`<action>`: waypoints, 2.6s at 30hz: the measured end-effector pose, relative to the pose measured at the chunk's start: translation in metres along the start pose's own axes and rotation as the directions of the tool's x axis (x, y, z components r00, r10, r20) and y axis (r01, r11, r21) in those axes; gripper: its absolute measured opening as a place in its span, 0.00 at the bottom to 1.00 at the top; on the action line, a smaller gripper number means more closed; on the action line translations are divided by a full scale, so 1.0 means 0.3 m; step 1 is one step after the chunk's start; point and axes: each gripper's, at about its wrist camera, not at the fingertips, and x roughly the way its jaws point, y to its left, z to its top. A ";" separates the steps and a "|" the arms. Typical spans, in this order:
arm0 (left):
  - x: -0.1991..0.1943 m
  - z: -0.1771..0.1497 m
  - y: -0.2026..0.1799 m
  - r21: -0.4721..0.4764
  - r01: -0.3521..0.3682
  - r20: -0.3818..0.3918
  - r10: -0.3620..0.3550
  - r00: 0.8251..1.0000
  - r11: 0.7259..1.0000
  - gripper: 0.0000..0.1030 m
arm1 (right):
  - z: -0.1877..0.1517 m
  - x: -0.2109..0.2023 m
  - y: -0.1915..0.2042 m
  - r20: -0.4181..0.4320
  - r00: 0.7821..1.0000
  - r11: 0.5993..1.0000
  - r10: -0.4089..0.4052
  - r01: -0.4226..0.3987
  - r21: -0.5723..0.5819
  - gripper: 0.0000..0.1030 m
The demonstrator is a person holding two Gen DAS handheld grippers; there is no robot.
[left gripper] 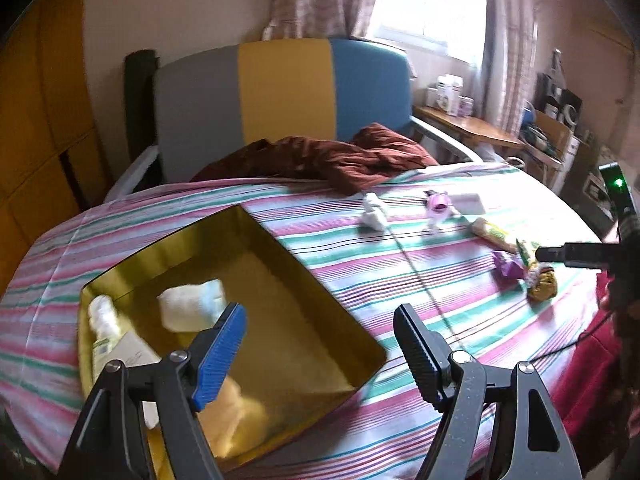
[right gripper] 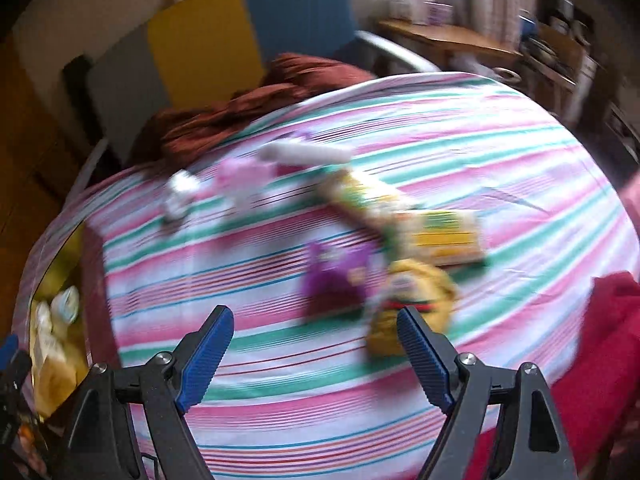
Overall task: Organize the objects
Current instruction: 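Move both grippers away from the tray toward the remaining items, then grasp the yellow knitted sock with the right gripper while the left grasps the purple packet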
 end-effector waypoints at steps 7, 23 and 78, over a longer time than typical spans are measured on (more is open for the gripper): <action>0.069 0.045 -0.123 0.053 0.075 -0.034 -0.073 0.997 0.996 0.75 | 0.045 0.024 -0.212 -0.035 0.999 0.983 -0.026 0.031 0.183 0.83; 0.272 0.137 -0.322 0.075 0.186 -0.143 -0.174 0.974 0.980 0.75 | 0.024 0.237 -0.292 -0.216 0.971 0.938 0.100 -0.020 0.345 0.80; 0.615 0.074 -0.697 0.288 0.424 -0.356 -0.315 0.880 0.859 0.33 | 0.080 0.123 -0.257 0.050 0.970 0.934 0.238 -0.242 0.262 0.37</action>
